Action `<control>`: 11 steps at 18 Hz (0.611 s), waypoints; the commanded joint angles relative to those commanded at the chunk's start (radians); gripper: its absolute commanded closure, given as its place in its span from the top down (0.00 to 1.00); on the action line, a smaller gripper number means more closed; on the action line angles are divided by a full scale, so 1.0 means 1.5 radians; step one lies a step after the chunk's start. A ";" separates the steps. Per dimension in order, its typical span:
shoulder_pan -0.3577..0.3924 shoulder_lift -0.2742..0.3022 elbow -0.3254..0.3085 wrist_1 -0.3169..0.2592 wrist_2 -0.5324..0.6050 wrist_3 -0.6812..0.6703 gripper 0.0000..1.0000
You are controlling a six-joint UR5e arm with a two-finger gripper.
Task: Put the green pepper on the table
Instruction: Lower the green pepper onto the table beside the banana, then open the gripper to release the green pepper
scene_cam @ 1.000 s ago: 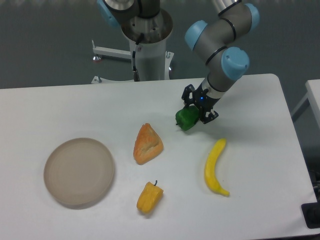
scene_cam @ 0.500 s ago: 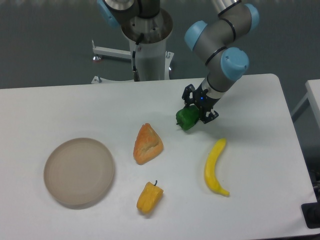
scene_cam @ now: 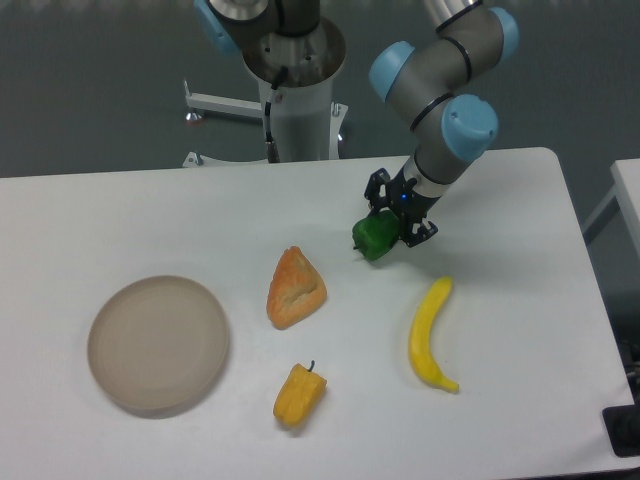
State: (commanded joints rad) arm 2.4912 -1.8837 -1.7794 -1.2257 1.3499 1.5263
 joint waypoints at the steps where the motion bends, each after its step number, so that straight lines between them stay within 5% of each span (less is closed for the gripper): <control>1: 0.000 0.000 0.002 0.000 0.000 0.000 0.70; 8: 0.002 0.001 0.033 -0.004 0.000 0.000 1.00; 11: 0.006 0.003 0.069 -0.006 0.001 0.001 1.00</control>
State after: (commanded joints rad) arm 2.5004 -1.8791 -1.6753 -1.2348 1.3514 1.5279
